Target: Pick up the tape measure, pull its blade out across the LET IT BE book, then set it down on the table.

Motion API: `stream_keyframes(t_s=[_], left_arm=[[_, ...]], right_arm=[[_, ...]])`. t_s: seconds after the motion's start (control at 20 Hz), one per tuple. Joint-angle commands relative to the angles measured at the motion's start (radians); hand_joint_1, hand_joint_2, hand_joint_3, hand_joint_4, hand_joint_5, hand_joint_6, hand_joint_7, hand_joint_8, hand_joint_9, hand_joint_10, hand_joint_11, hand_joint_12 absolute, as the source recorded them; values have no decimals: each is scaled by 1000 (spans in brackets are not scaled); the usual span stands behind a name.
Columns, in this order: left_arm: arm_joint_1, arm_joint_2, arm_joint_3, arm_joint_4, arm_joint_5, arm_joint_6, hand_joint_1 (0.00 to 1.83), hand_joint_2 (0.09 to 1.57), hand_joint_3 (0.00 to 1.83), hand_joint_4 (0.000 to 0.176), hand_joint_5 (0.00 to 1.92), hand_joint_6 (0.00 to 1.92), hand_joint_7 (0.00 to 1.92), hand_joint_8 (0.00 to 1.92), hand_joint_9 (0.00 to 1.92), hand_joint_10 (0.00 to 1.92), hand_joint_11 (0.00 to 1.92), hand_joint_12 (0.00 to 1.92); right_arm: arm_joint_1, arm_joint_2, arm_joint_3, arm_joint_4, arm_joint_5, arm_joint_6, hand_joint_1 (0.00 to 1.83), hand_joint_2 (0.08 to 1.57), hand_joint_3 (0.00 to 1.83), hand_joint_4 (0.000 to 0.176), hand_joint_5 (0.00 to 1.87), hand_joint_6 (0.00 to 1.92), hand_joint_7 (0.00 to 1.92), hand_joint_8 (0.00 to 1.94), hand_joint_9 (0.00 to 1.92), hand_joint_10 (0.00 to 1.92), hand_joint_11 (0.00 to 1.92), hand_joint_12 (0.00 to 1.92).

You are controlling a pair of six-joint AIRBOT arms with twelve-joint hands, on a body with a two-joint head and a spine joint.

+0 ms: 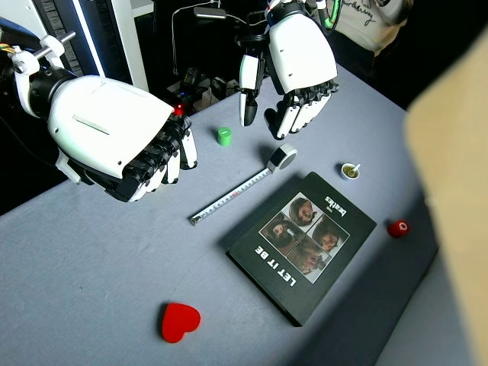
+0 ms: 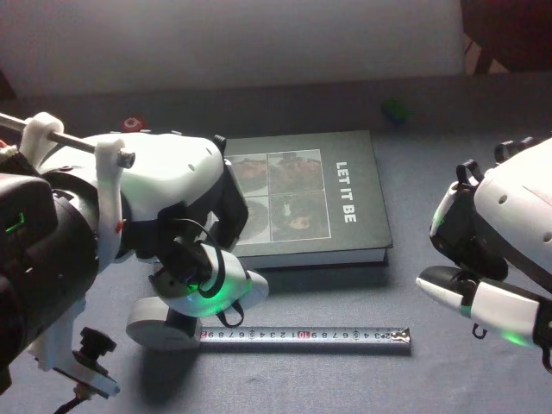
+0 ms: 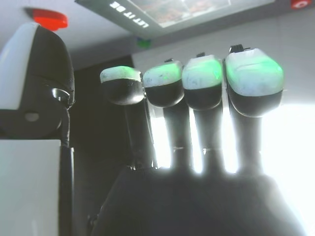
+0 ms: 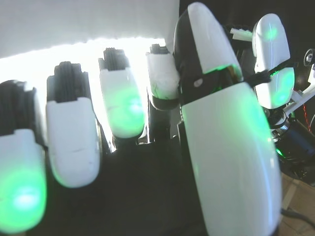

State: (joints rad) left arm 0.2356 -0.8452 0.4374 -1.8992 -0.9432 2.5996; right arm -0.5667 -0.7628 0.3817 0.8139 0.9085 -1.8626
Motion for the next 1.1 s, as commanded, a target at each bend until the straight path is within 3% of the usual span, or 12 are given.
stream_keyframes(t_s=[0.0,0.05,0.1,0.45,0.7,0.75,0.8,0.9,1.0,1.05], left_arm=[[-9,1,3,74,-3,-5,74,1116,114,61,329,62,298,44,241,74,29,734],[-9,1,3,74,-8,-8,74,1116,114,61,329,62,298,44,241,74,29,734],[-9,1,3,74,-11,-8,81,1160,18,62,338,10,301,6,255,16,2,756],[-7,1,19,60,-9,-7,83,1159,1,62,336,3,307,3,268,7,12,750],[-20,1,49,52,39,-8,160,1104,0,52,322,0,296,0,258,1,0,738],[-24,5,56,87,44,-16,213,1081,0,51,331,3,292,1,258,1,0,736],[-24,13,58,131,35,-53,269,1058,0,50,347,9,293,2,258,1,0,737],[-2,33,43,210,-40,-205,394,1011,0,36,356,3,298,3,253,2,2,746],[13,53,16,267,-139,-329,479,997,0,11,344,1,300,2,255,2,1,749],[18,58,11,268,-148,-349,502,989,0,1,327,0,295,0,254,1,0,750]], right_arm=[[5,1,-4,-63,80,1,110,1046,168,116,141,77,154,49,79,53,0,453],[5,2,-4,-63,79,1,110,1046,168,116,141,77,154,49,79,53,0,453],[5,2,-4,-63,80,0,98,1114,27,117,167,10,171,3,96,8,0,409],[4,14,-2,-61,88,1,88,1133,6,118,167,1,173,1,105,3,0,471],[1,22,69,-62,-25,62,68,1143,8,118,178,5,166,1,109,3,0,471],[-1,20,87,-67,-39,78,66,1145,6,118,180,4,166,0,109,2,0,449],[-8,18,110,-106,-56,121,66,1145,6,118,179,3,166,0,109,2,0,444],[-4,17,147,-186,-91,206,52,1151,6,119,155,0,152,0,98,0,0,440],[3,17,179,-256,-118,303,49,1156,7,119,159,3,155,2,96,0,0,442],[3,18,191,-295,-124,351,47,1159,8,118,167,6,164,5,98,1,0,442]])
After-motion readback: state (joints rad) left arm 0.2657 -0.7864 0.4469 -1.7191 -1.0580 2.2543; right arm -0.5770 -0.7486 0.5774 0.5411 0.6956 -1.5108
